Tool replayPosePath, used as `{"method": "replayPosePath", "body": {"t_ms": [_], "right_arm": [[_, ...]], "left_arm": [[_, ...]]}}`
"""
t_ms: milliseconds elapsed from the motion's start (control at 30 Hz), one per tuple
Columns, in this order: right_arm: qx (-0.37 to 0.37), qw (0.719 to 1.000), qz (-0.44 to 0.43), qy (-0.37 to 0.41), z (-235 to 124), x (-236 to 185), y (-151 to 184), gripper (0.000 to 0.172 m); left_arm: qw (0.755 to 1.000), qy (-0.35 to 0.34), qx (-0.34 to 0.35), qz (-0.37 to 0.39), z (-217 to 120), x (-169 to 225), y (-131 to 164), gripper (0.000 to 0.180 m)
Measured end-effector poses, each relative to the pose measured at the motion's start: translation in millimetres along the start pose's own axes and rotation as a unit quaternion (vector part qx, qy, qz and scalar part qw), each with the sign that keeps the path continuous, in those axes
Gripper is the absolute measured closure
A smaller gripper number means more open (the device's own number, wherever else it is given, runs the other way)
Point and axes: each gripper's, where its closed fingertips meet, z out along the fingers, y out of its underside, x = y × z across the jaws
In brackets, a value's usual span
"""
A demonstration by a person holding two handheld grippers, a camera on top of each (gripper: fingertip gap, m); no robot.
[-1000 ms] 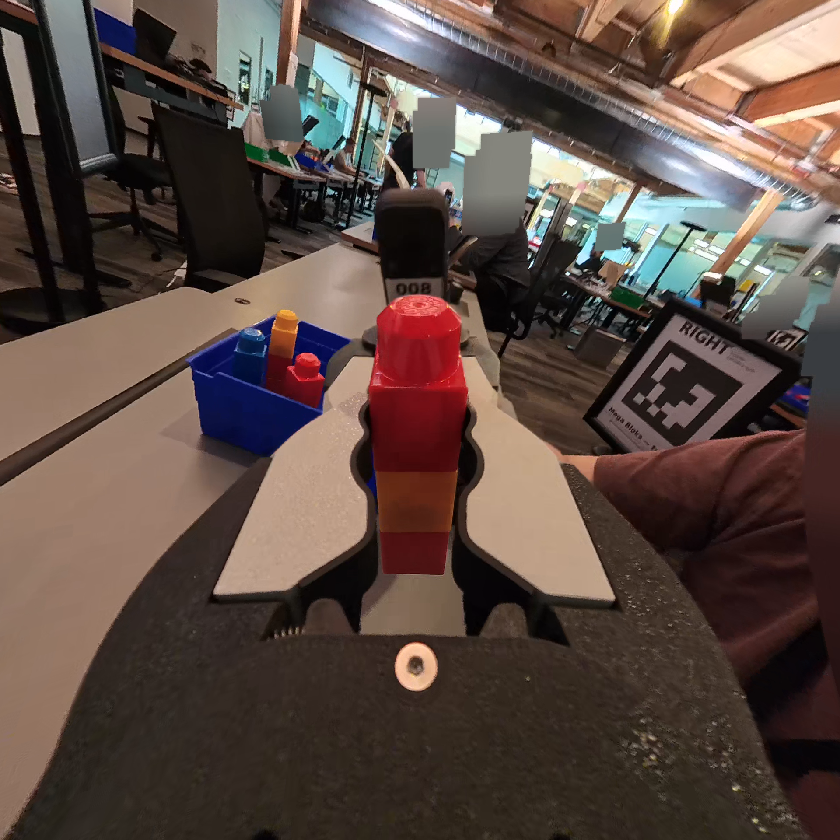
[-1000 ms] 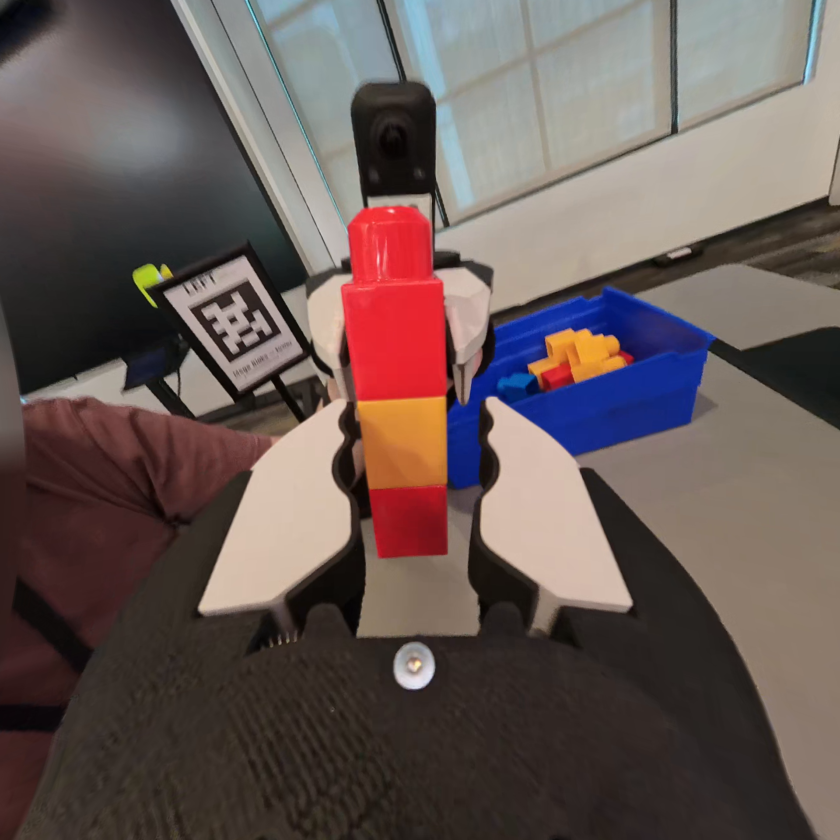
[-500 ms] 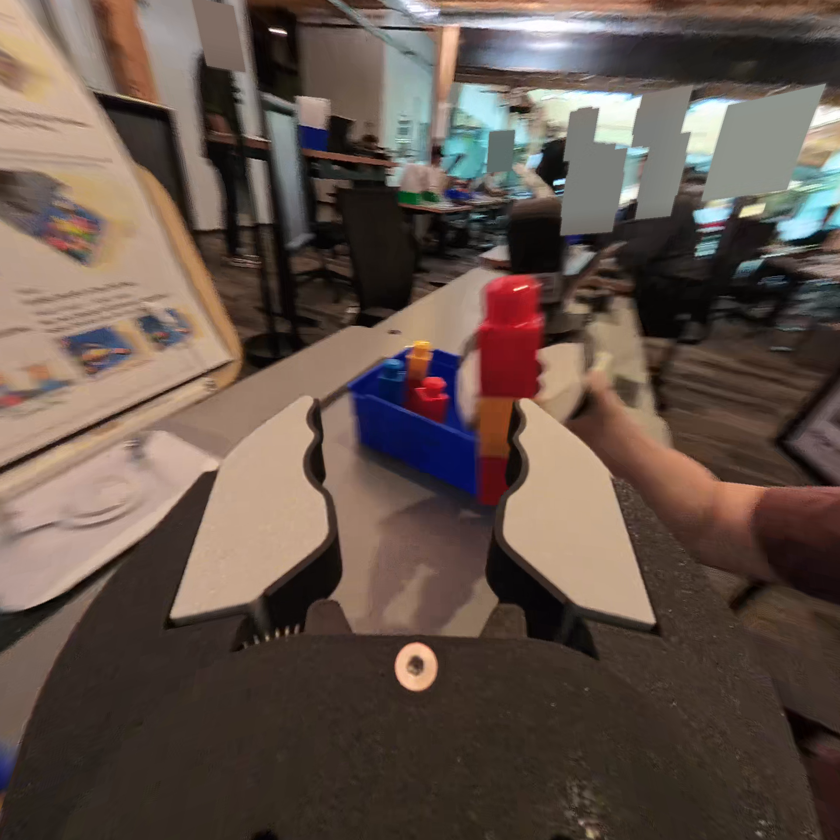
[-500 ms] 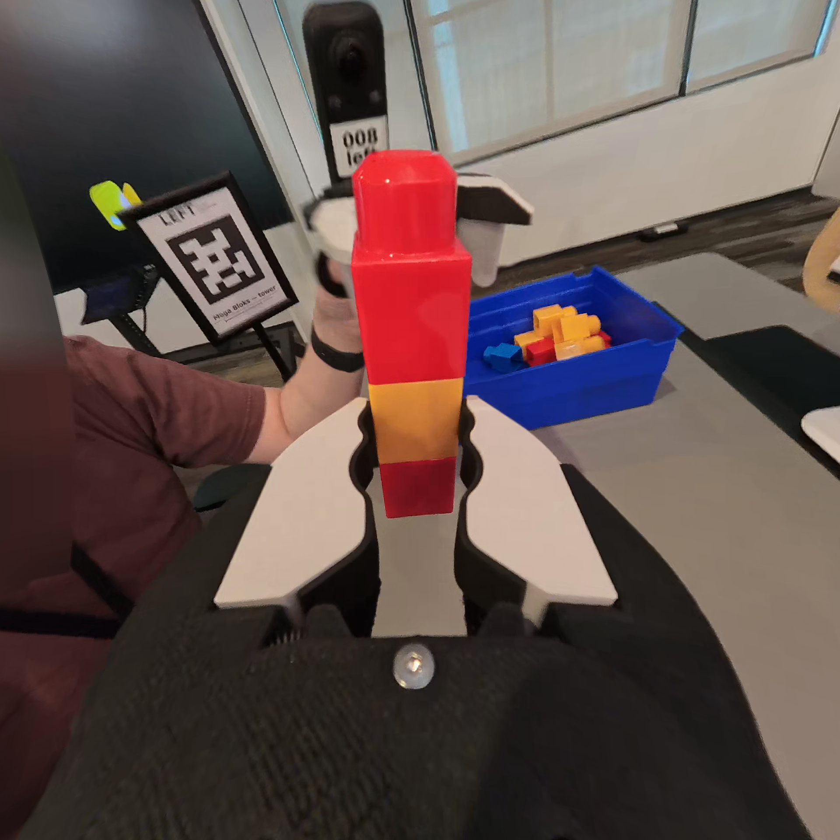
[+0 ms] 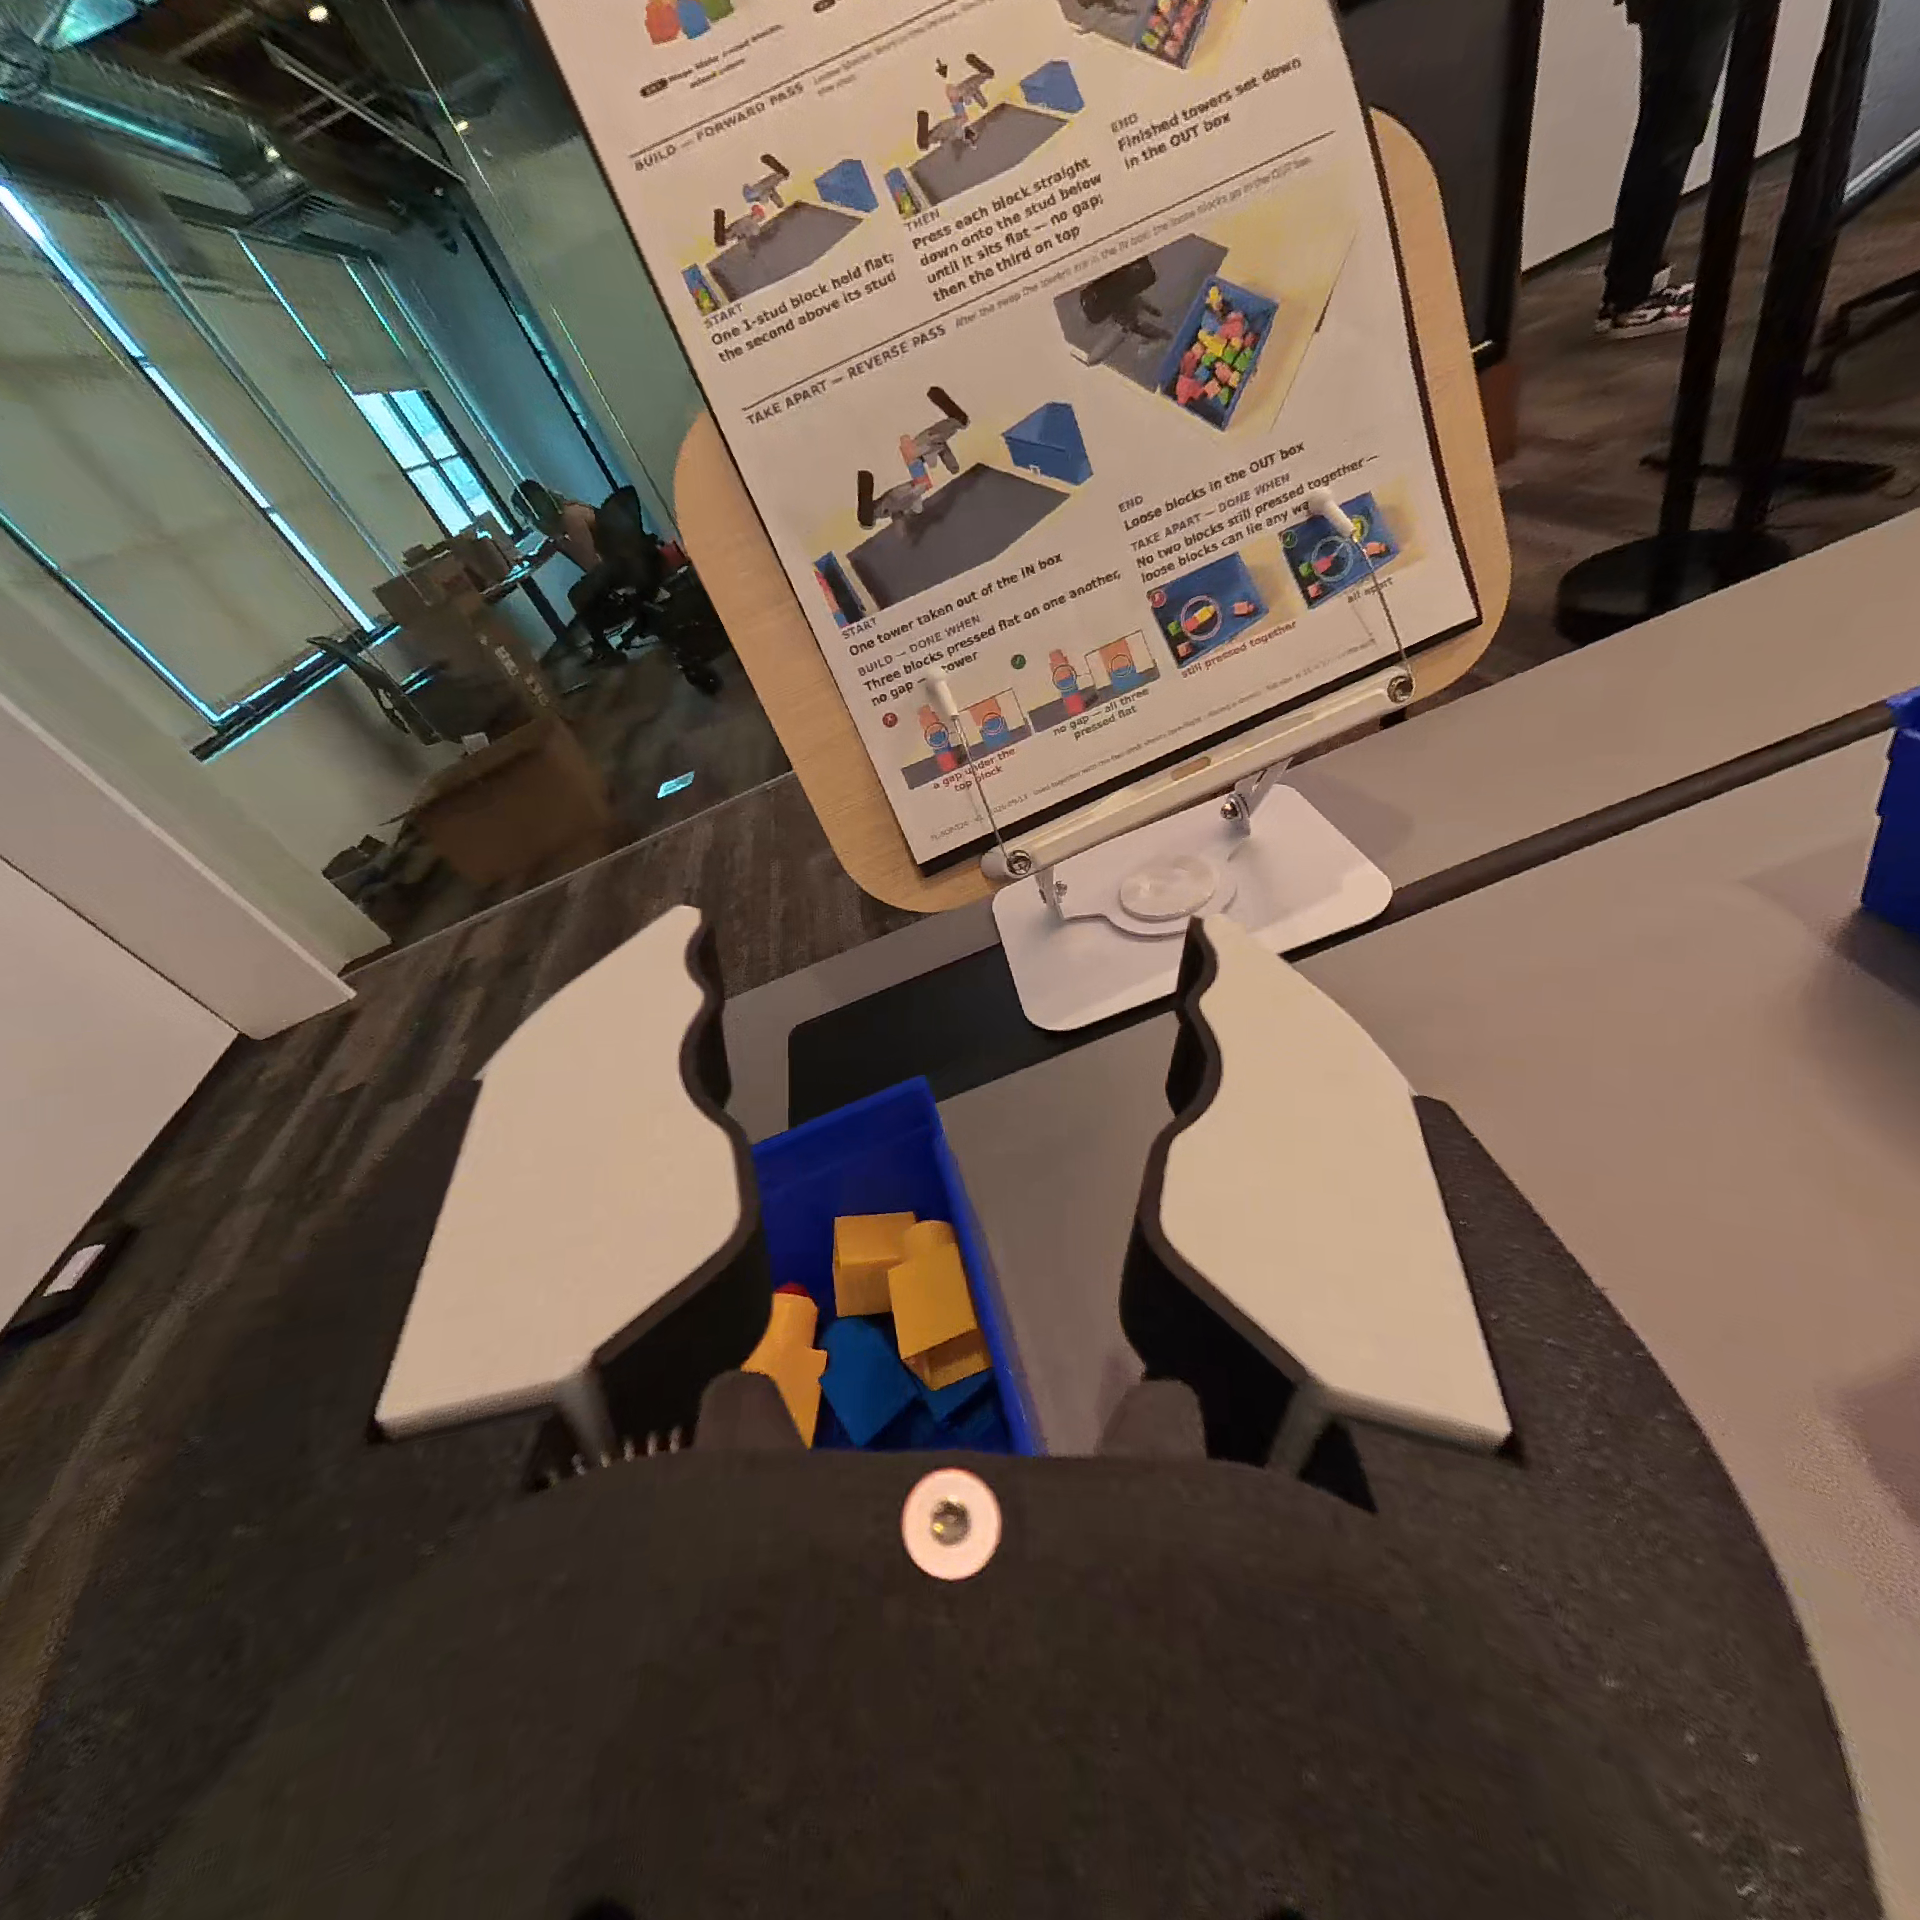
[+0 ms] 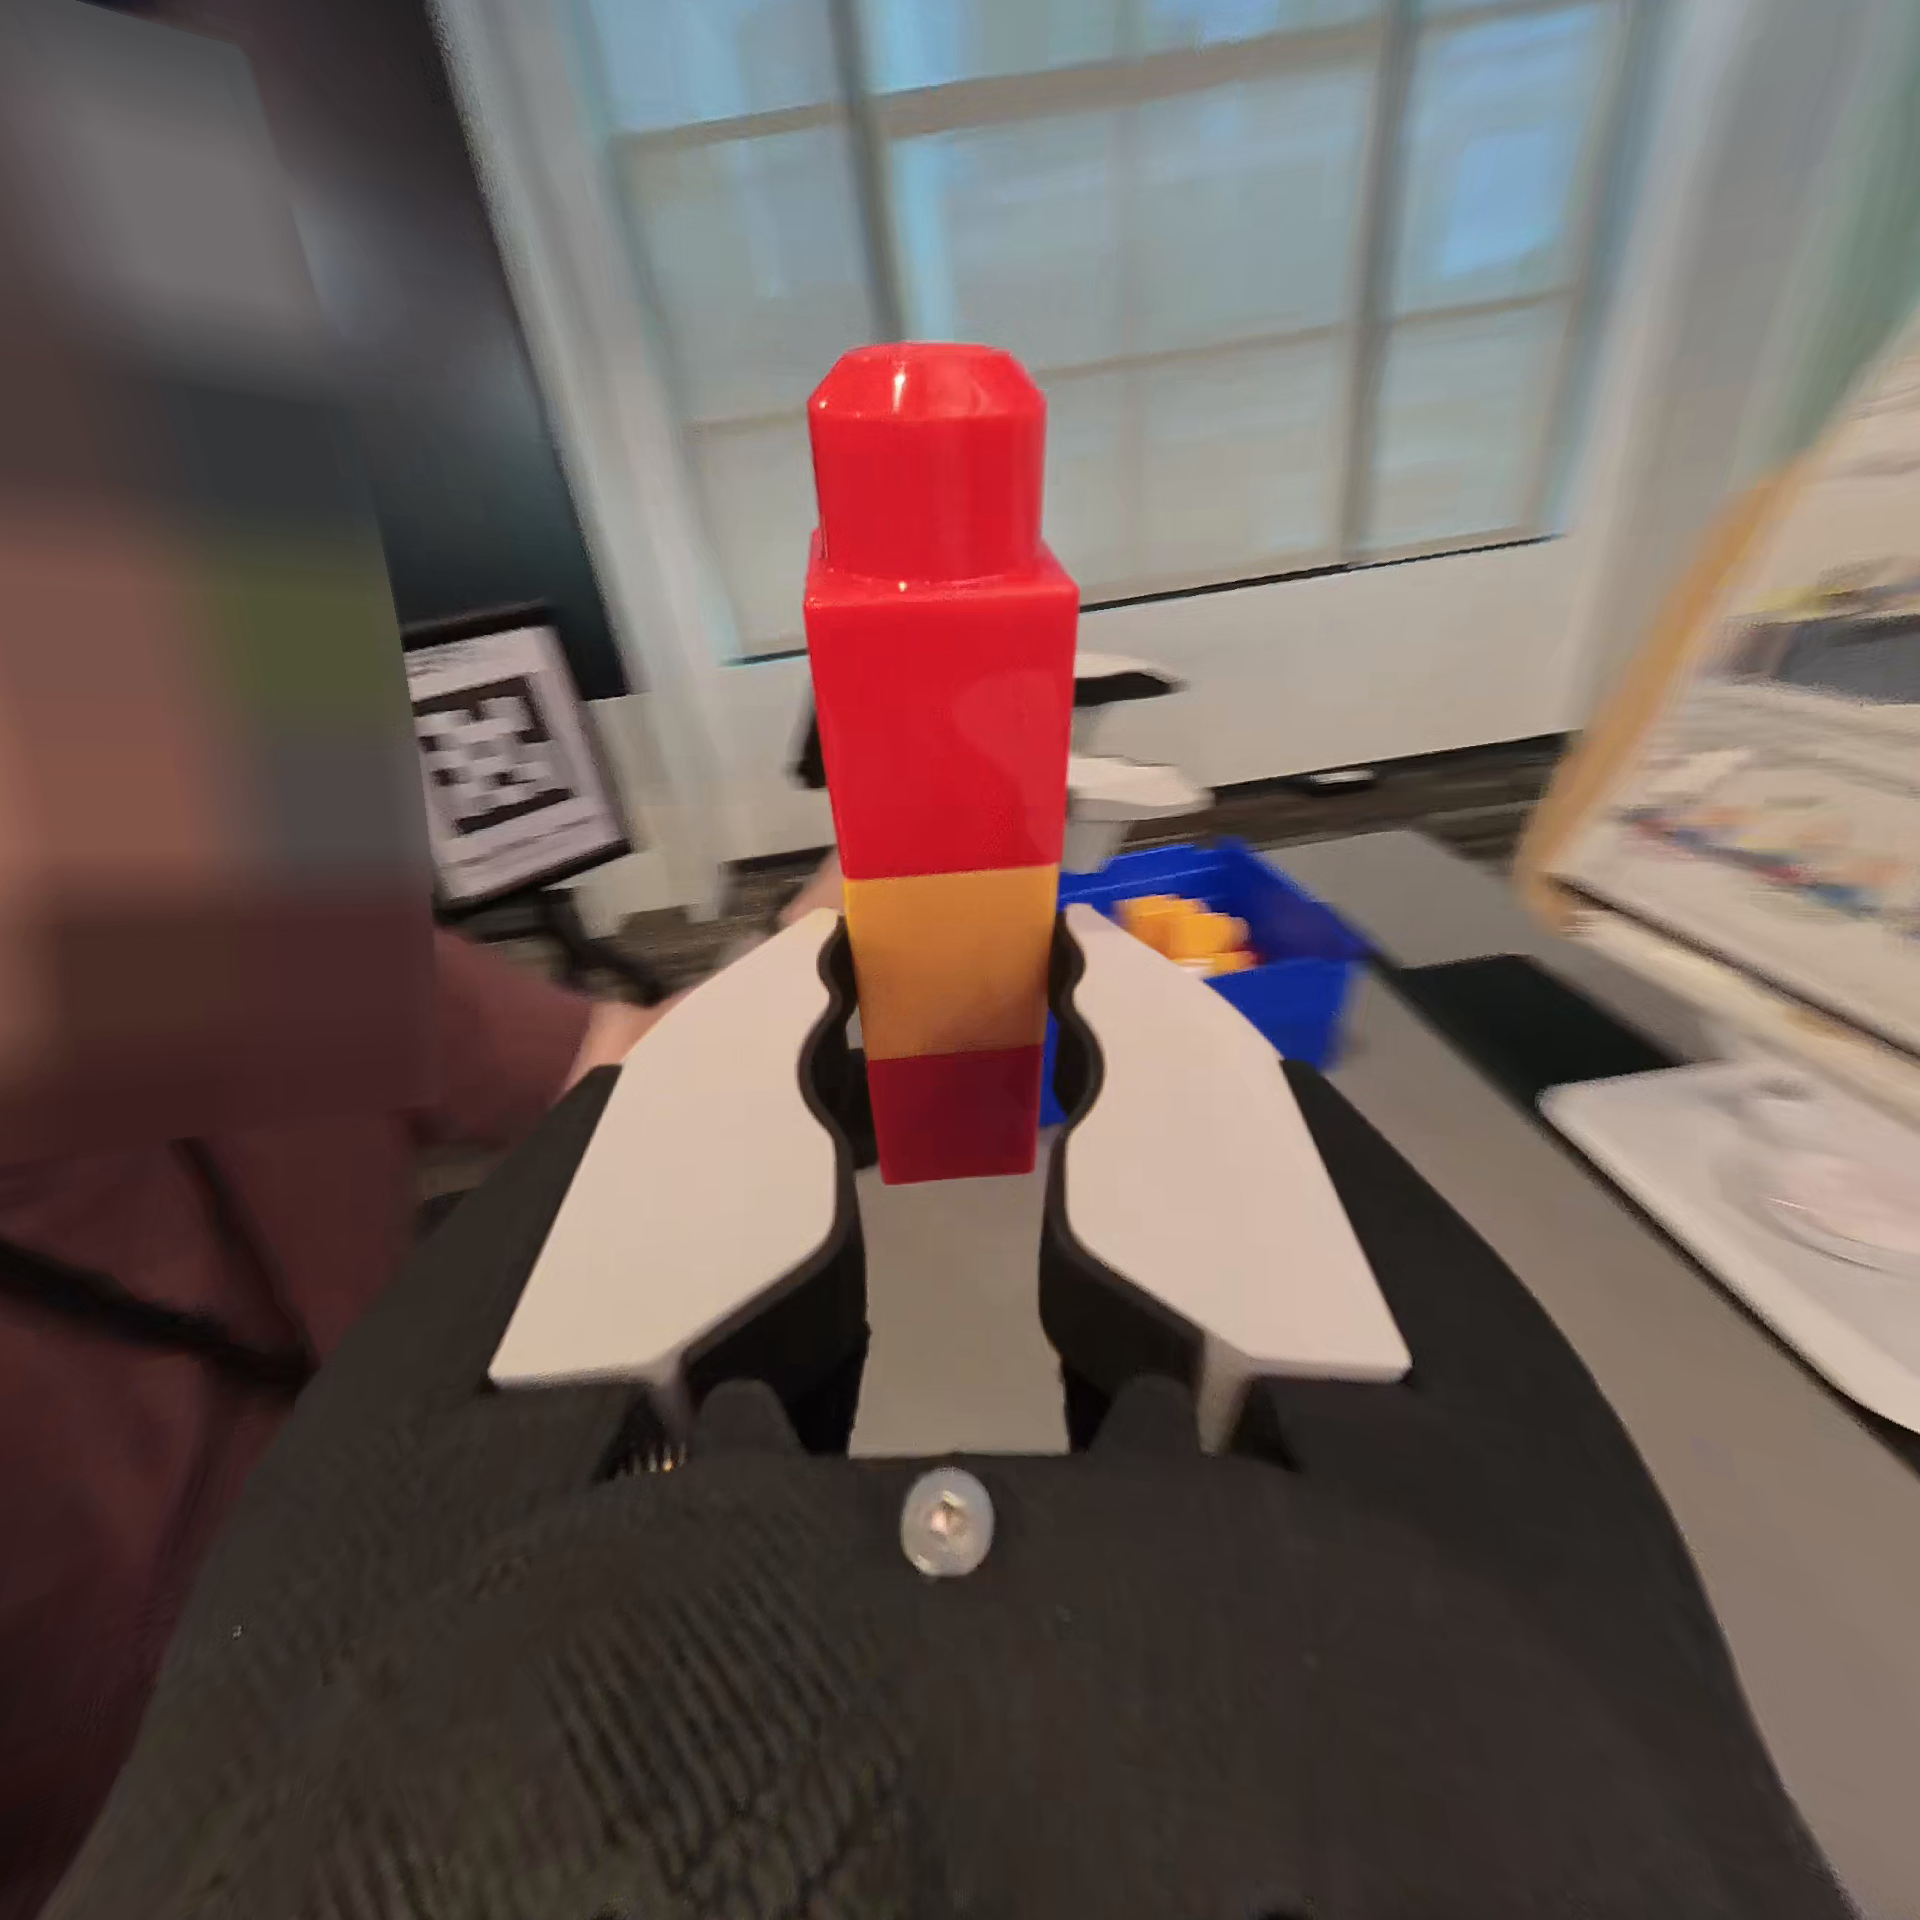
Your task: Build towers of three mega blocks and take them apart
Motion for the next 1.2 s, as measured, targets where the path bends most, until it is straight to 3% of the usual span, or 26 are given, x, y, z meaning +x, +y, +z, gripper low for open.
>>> {"method": "replayPosePath", "body": {"t_ms": [167,300,467,567,1000,1200], "right_arm": [[0.077,0.977,-0.061,0.192,-83,21,-4,0.136],[0.121,0.933,-0.014,0.339,-156,59,35,0.136],[0.081,0.865,0.03,0.495,-207,100,89,0.136],[0.043,0.826,0.042,0.561,-223,118,107,0.135],[-0.066,0.751,0.065,0.653,-234,178,166,0.135],[-0.09,0.736,0.076,0.667,-234,199,190,0.136]], "left_arm": [[1.0,0.006,0.005,-0.023,-1,-6,0,0.097],[1.0,-0.001,0.008,-0.025,-3,-10,-2,0.097],[0.999,0.009,0.012,-0.029,-6,-8,-6,0.097],[0.999,0.019,0.014,-0.035,-8,-6,-7,0.097],[0.999,0.045,0.013,-0.027,-10,7,-10,0.096],[0.998,0.057,0.011,-0.028,-11,11,-10,0.096]]}}
